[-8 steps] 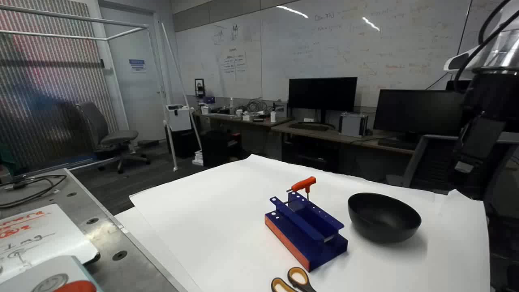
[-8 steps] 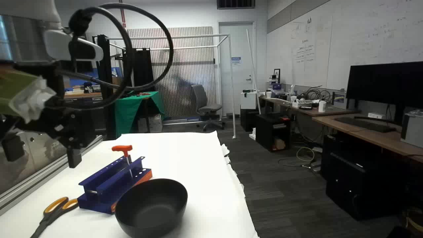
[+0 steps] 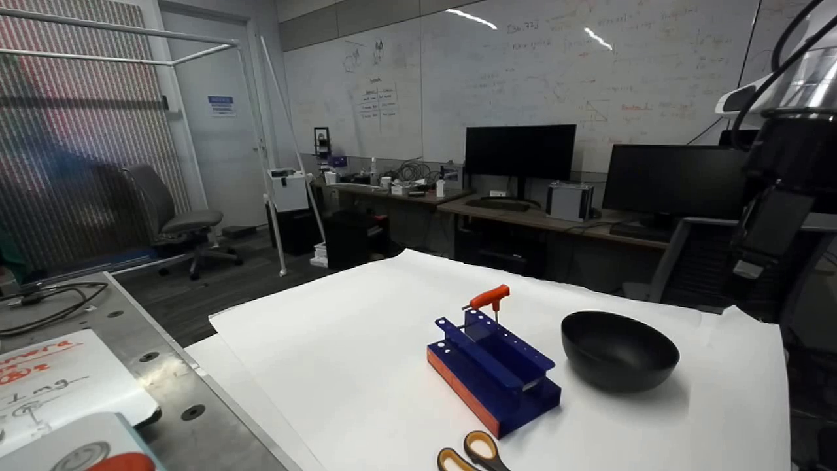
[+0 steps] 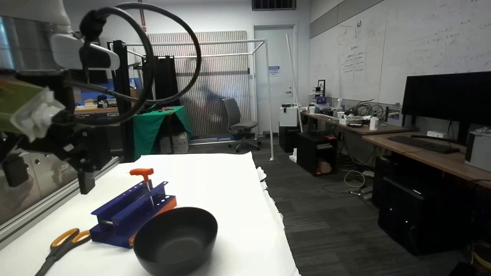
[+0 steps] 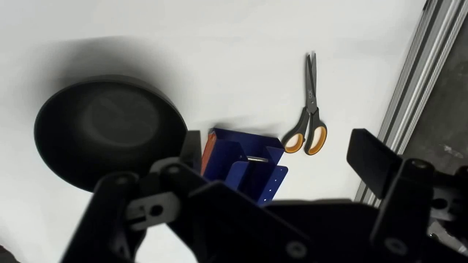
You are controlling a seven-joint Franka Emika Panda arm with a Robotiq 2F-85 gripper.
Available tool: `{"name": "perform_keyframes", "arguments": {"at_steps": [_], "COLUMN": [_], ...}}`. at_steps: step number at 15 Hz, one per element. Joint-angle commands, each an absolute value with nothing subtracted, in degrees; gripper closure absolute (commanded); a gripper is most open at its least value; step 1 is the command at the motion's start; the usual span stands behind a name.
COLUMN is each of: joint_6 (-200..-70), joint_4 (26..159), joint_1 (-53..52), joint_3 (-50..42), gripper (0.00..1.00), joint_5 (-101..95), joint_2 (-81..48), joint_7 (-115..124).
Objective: Put the orange object in the black bowl
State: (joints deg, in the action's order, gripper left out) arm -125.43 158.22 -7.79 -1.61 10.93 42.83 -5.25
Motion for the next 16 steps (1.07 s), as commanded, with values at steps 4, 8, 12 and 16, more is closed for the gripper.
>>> {"name": "perform_keyframes", "arguments": {"at_steps": [4, 8, 12, 16], "joint_6": [-129.2, -128.9, -128.5, -127.1], "joint_4": [142.0, 131.1, 118.6, 106.4], "joint_1": [-7.2, -7.2, -7.6, -7.4], "joint_3": [4.5, 6.0, 5.9, 6.1], "gripper": [0.0, 0.0, 0.0, 0.0], "joint_5": [-0.6, -7.7, -11.2, -11.5], "joint_2": [24.8, 11.2, -3.4, -14.4], "joint_7": [-8.0, -10.0, -12.5, -14.5]}}
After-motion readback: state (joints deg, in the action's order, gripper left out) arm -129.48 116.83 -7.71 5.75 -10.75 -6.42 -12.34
